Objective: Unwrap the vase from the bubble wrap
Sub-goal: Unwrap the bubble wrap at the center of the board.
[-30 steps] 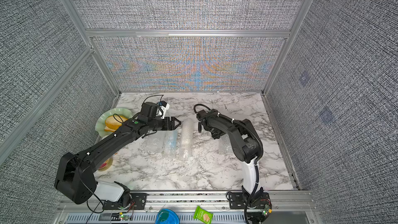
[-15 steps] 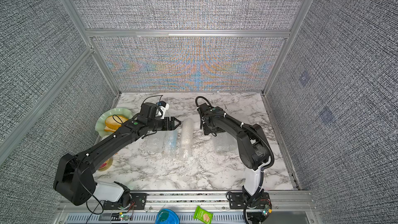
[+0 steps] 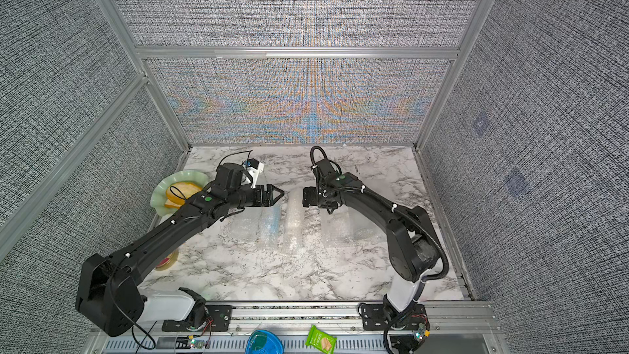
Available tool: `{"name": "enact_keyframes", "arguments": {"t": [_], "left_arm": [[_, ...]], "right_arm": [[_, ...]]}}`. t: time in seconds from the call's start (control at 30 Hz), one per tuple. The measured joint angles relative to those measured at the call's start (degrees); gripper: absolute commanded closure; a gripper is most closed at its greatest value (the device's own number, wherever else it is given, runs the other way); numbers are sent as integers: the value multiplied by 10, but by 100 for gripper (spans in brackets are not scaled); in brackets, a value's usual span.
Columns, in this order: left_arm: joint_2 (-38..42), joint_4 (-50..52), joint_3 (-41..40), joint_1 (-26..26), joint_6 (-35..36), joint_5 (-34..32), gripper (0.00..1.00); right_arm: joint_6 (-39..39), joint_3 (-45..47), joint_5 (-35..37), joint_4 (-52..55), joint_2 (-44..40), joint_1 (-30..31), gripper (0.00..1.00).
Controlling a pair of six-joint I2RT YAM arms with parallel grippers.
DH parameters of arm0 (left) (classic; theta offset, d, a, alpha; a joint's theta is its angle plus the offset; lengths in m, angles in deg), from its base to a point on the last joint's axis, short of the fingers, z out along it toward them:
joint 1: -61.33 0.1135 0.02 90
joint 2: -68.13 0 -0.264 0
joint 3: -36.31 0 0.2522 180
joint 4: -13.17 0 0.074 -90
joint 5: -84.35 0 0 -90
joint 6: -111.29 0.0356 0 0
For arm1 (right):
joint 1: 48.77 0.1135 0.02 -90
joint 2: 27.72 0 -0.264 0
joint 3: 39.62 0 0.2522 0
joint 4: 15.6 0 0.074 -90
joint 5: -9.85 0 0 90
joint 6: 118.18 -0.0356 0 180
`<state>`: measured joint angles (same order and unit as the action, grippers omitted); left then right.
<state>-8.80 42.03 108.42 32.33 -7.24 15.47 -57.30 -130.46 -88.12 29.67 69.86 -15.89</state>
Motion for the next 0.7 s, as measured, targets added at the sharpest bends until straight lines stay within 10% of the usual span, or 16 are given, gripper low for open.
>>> {"name": "enact_keyframes", "arguments": {"t": [0.7], "left_arm": [[-19,38,27,0,85,17,8]], "right_arm": [[99,-54,241,174,44,-144,14]]}}
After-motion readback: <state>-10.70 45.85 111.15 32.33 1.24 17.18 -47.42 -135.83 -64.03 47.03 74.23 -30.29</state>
